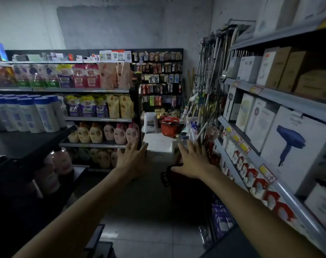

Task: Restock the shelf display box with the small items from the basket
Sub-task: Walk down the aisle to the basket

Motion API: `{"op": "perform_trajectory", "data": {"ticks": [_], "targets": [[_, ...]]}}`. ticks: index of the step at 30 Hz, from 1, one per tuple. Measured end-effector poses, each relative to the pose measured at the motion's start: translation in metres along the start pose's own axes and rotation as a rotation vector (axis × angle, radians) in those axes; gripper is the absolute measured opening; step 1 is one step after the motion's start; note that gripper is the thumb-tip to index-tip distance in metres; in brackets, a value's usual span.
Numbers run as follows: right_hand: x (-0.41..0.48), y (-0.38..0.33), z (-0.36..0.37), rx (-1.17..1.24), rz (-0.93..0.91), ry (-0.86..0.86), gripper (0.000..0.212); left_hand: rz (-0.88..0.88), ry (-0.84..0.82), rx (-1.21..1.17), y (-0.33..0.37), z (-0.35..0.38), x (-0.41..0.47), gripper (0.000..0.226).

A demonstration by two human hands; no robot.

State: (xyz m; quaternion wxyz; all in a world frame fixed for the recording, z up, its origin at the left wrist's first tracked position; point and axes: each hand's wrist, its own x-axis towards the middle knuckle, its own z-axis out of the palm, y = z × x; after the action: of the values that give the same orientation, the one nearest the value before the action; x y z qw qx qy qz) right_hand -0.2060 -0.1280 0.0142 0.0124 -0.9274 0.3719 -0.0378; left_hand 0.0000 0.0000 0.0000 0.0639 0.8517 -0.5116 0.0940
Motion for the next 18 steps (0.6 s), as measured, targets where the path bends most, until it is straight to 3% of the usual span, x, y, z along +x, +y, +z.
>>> {"op": "perform_trajectory", "data": {"ticks": [4,18], "targets": [[-0.005,0.005,0.046,0.004,0.007,-0.069,0.109,-0.005,-0.101,0.012,0.001,0.048,-0.011,0.098],[0.054,0.007,0.256,0.042,-0.025,-0.441,0.107,0.005,-0.403,0.033,-0.061,0.242,-0.019,0.086]]}}
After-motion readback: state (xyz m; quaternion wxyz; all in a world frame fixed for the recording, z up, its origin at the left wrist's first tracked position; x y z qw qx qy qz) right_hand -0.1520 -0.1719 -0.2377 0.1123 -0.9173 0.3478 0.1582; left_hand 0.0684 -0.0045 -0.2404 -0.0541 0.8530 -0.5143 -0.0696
